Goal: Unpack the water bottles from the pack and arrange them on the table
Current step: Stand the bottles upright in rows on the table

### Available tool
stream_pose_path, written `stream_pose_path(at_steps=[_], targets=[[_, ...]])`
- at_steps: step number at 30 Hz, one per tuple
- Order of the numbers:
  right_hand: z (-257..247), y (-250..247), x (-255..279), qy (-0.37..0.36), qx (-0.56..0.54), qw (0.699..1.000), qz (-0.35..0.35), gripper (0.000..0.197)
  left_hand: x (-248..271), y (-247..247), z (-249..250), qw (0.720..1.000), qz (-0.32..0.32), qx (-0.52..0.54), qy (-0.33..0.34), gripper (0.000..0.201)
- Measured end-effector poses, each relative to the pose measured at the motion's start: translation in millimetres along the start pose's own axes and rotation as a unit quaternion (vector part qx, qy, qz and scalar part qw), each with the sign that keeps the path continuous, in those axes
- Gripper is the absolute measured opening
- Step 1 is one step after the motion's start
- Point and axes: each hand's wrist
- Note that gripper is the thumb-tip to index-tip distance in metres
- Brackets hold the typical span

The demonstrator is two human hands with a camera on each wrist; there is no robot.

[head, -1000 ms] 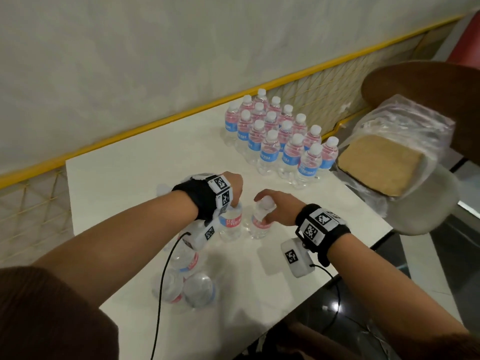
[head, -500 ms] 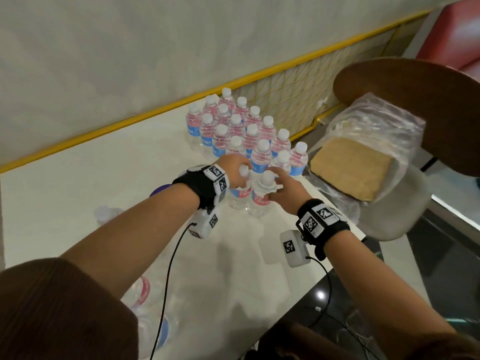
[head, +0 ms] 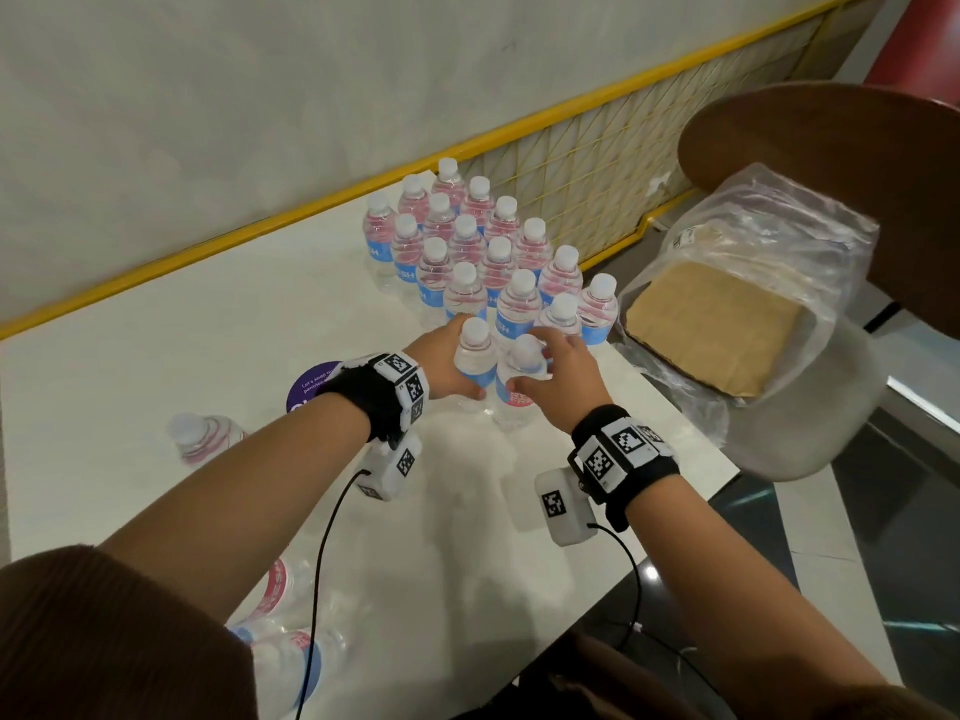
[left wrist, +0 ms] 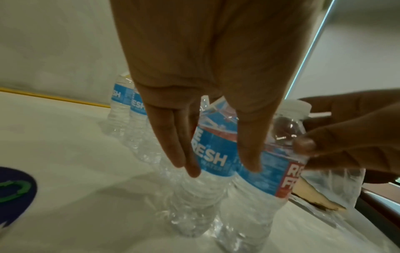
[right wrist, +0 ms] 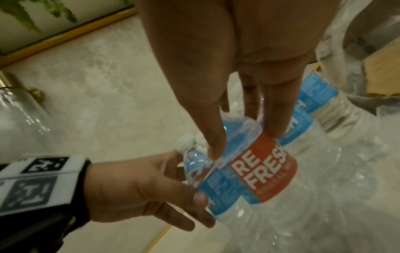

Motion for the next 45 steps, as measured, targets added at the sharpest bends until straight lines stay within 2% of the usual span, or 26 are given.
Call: stream_pose_path(at_steps=[5,11,16,18,20,22,25,28,31,34,37,40,42,45], targets=[[5.3,-5.5,2.0,-0.001,-0.012,1.0,-0.013,0.051,4.6,1.2,-8.6,0.999,0.019,0.029,0.002,0.079],[7.7,1.3,7.3,0.062,-0.042,0.997,0.017,0.061,2.1,4.5,-17.7,0.991,0.028,0.124,-0.048,0.081],[4.3,2.5,7.8,0.047,-0.034,0.998,-0.004,0.056,-2.8,4.4,-12.1,0.974,0.056,0.208,-0.076,0.06],[4.1,0.7,8.9,0.036,-0.008,0.999,-0.023,0.057,-3.3,3.5,-13.2,0.969,0.055,0.225,-0.085,0.059],[2.5,0.7,10.9,0.034,0.011,0.999,-0.01,0.058,-1.2,1.2,-17.3,0.972,0.059,0.211,-0.085,0.064],[-2.3,2.3,12.6,0.034,0.009,0.999,0.023,0.059,2.1,-2.5,-21.0,0.984,0.072,0.152,-0.056,0.068],[-7.6,7.4,11.3,0.017,0.038,0.997,0.059,0.057,4.7,-8.4,-20.3,0.988,0.095,0.121,-0.009,0.055],[-10.9,6.1,8.9,0.019,0.039,0.998,0.052,0.047,4.4,-13.7,-15.3,0.985,0.09,0.144,-0.001,0.047],[-13.7,2.4,9.1,0.028,0.007,0.999,0.021,0.046,2.8,-15.3,-15.4,0.985,0.085,0.149,0.0,0.048],[-10.9,2.7,11.5,0.045,-0.015,0.999,0.024,0.049,0.6,-13.5,-17.1,0.985,0.075,0.157,-0.015,0.052],[-3.5,3.7,12.8,0.074,-0.01,0.997,0.014,0.05,0.4,-7.3,-23.7,0.98,0.035,0.184,-0.067,0.064],[0.3,2.9,13.8,0.083,-0.003,0.997,0.001,0.054,0.5,0.0,-27.0,0.976,0.005,0.204,-0.077,0.067],[-2.1,2.2,15.0,0.078,-0.008,0.997,0.0,0.056,-1.1,1.5,-24.3,0.975,0.013,0.209,-0.067,0.063],[-5.2,2.6,14.6,0.072,-0.015,0.997,0.009,0.054,-6.1,3.1,-17.6,0.969,0.035,0.236,-0.06,0.066]])
Point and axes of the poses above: each hand's wrist, its own x-axis away from the middle knuckle, its own y-axis out of the palm, z = x × y, and after that the axes turned 10 degrees about y, right-handed
